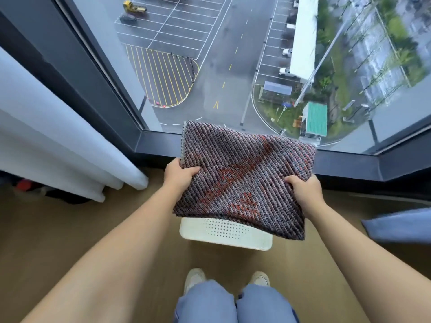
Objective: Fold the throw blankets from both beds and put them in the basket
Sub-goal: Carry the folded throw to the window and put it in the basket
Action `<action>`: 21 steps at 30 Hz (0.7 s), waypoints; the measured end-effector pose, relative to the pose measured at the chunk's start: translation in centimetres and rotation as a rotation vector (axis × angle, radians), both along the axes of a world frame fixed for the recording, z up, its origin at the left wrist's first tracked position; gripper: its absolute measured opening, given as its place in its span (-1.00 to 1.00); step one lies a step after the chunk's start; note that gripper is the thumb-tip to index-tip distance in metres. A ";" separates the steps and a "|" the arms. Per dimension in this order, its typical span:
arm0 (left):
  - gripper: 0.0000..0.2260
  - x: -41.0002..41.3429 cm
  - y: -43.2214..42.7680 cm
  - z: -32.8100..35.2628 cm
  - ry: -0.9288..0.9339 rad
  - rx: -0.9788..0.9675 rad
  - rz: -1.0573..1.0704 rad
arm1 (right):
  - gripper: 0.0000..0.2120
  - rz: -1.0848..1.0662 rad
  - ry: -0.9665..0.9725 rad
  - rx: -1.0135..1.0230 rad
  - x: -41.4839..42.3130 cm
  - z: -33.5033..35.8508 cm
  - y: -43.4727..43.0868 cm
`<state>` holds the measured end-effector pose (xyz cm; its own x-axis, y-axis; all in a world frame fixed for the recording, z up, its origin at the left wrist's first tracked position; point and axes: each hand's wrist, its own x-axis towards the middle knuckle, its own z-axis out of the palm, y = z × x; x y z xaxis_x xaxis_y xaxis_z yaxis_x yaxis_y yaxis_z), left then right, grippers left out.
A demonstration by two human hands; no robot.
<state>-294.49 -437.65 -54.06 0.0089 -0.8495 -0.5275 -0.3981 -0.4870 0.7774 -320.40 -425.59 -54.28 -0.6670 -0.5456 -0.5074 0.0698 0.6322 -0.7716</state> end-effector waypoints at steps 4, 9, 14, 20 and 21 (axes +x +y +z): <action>-0.70 0.0 -0.3 -11.5 0.007 0.018 0.037 | -0.59 0.065 0.029 0.030 -0.7 -10.7 -1.6; -0.72 1.2 1.2 -22.3 -0.050 0.087 0.012 | -0.63 0.164 0.112 0.173 -0.4 -20.8 -0.5; -0.68 1.7 2.2 -29.5 -0.313 0.102 -0.139 | -0.61 0.435 0.277 0.329 0.9 -27.4 1.2; -0.71 -1.0 3.1 -32.7 -0.764 0.044 -0.527 | -0.61 0.730 0.425 0.580 2.8 -32.2 -0.2; -0.72 -1.3 3.1 -33.0 -0.796 0.060 -0.574 | -0.60 0.748 0.428 0.601 3.0 -32.7 -0.3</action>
<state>-295.78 -434.53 -87.08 -0.0250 -0.8080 -0.5887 -0.9834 -0.0861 0.1599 -317.36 -425.85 -87.00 -0.4515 -0.6288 -0.6330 -0.7009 0.6890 -0.1845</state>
